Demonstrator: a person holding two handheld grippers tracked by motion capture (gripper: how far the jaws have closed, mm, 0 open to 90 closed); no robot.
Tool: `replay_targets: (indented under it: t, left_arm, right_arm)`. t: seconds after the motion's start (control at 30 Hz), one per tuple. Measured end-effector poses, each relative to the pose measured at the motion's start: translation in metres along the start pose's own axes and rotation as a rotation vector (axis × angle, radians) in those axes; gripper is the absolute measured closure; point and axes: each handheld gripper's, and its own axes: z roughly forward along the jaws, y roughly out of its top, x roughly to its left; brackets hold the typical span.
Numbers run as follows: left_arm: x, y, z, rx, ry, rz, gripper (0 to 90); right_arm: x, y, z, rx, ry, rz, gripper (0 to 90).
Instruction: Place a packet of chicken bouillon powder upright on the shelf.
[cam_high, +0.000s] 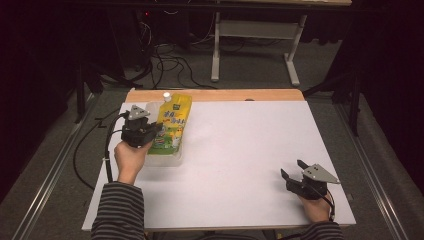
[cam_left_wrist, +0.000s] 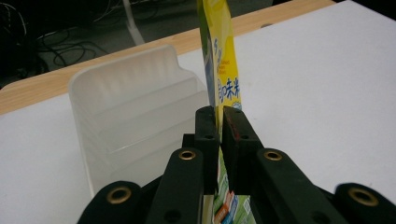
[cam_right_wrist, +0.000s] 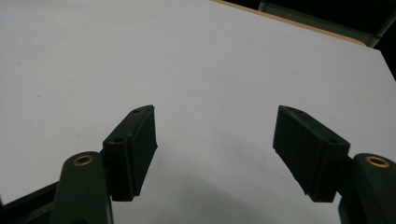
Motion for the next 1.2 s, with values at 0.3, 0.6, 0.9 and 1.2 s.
replay_targets:
  t: [0.3,0.6,0.9,1.2]
  left_arm:
    - [0.007,-0.009,-0.005,0.033,0.024,0.001,84.2]
    - [0.011,-0.026,-0.011,0.014,0.006,-0.035,83.7]
    - [0.007,-0.032,-0.013,0.009,-0.006,-0.017,88.9]
    - [0.001,-0.041,-0.016,-0.007,-0.004,0.01,89.6]
  right_arm:
    - [0.0,0.0,0.0,0.0,0.0,-0.004,30.9]
    - [0.0,0.0,0.001,0.001,-0.002,-0.01,30.9]
    - [0.001,0.0,0.001,0.009,-0.003,-0.008,30.9]
    - [0.001,0.0,0.001,0.009,-0.003,-0.008,30.9]
